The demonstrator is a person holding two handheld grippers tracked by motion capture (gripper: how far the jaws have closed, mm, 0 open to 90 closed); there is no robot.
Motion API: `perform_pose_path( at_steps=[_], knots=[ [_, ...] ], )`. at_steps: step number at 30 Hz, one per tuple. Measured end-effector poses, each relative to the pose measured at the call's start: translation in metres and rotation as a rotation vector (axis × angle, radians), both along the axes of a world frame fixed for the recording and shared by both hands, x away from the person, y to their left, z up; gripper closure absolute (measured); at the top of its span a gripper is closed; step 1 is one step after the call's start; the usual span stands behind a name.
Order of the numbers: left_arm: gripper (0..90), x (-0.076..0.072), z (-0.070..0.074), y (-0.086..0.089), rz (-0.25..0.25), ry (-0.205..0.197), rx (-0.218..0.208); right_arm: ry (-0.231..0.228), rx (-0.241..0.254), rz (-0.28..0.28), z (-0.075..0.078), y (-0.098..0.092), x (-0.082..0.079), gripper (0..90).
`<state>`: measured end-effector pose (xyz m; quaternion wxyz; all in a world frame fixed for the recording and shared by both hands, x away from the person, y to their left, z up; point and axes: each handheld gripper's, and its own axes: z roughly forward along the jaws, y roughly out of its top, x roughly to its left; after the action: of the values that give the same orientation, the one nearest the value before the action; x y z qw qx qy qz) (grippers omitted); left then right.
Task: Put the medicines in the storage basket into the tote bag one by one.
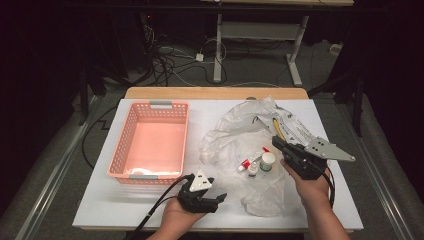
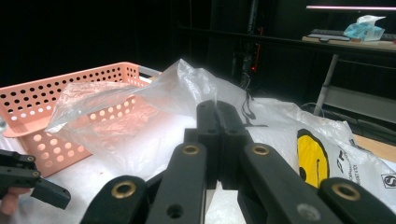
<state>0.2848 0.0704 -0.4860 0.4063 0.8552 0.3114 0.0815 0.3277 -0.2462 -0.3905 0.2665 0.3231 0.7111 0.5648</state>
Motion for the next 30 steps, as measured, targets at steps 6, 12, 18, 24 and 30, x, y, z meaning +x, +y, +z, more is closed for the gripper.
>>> perform_pose_path(
  at_steps=[6, 12, 18, 24, 30],
  knots=[
    [24.0, 0.011, -0.003, -0.006, 0.026, 0.035, 0.006, 0.003, 0.004, -0.004, 0.0, -0.003, 0.0, 90.0],
    [11.3, 0.036, -0.005, -0.025, 0.047, 0.11, 0.048, 0.007, -0.003, -0.004, -0.002, -0.002, 0.0, 90.0],
    [23.6, 0.029, -0.005, -0.043, 0.03, 0.061, 0.109, 0.009, -0.004, -0.009, -0.002, -0.002, 0.0, 90.0],
    [51.1, 0.026, -0.005, -0.043, 0.02, 0.047, 0.081, 0.012, -0.011, -0.01, -0.002, -0.001, -0.002, 90.0],
    [80.9, 0.027, -0.005, -0.042, 0.037, 0.045, 0.071, 0.012, -0.012, -0.009, -0.002, -0.001, -0.002, 90.0]
  ],
)
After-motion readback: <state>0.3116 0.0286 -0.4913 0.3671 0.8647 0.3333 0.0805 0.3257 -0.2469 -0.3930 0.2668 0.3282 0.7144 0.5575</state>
